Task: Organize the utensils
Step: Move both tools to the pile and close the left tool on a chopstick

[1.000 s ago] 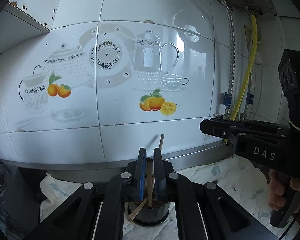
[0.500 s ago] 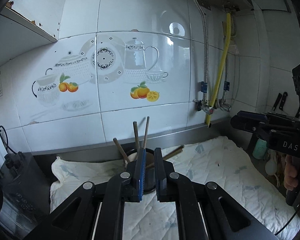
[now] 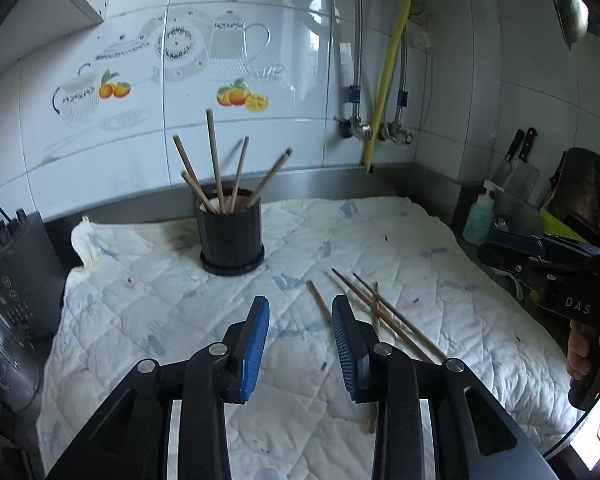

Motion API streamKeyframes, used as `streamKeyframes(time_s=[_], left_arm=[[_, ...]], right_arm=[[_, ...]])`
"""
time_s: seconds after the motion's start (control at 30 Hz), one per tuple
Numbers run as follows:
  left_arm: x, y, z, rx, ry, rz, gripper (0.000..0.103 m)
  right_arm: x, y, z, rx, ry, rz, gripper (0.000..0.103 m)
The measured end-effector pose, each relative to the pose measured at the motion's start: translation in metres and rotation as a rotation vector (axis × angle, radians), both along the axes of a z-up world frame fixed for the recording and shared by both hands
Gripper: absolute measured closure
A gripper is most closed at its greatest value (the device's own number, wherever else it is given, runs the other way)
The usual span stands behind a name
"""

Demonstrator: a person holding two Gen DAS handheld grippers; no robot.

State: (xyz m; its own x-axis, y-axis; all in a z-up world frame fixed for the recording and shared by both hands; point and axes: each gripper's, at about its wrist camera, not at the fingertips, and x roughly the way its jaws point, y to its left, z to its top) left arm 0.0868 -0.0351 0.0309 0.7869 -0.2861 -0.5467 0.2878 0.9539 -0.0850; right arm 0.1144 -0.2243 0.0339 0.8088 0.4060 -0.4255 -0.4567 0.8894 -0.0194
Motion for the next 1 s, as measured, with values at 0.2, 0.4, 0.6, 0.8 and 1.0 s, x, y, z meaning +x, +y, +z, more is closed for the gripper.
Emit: streamKeyframes(time_s=[0.2, 0.4, 0.6, 0.8, 1.0], left_arm=[[-0.017, -0.026, -0.052, -0.019, 0.095, -0.046, 0.067], [-0.031, -0.053, -0.093, -0.026, 0.135, -0.109, 0.067], [-0.025, -0.068, -0.121, -0.046, 0.169, -0.110, 0.068], [-0.011, -0.077, -0.135, -0.038, 0.180, -0.099, 0.068], [0.000, -0.080, -0.143, -0.033, 0.186, -0.080, 0.071]], right_arm=[[-0.020, -0.018, -0.038, -0.032, 0.023, -0.072, 0.063], [-0.029, -0.027, -0.073, -0.059, 0.078, -0.101, 0.063], [-0.033, -0.036, -0.097, -0.022, 0.128, -0.126, 0.063], [-0.031, -0.043, -0.112, 0.007, 0.172, -0.143, 0.063], [-0.026, -0.048, -0.116, 0.036, 0.188, -0.145, 0.063]])
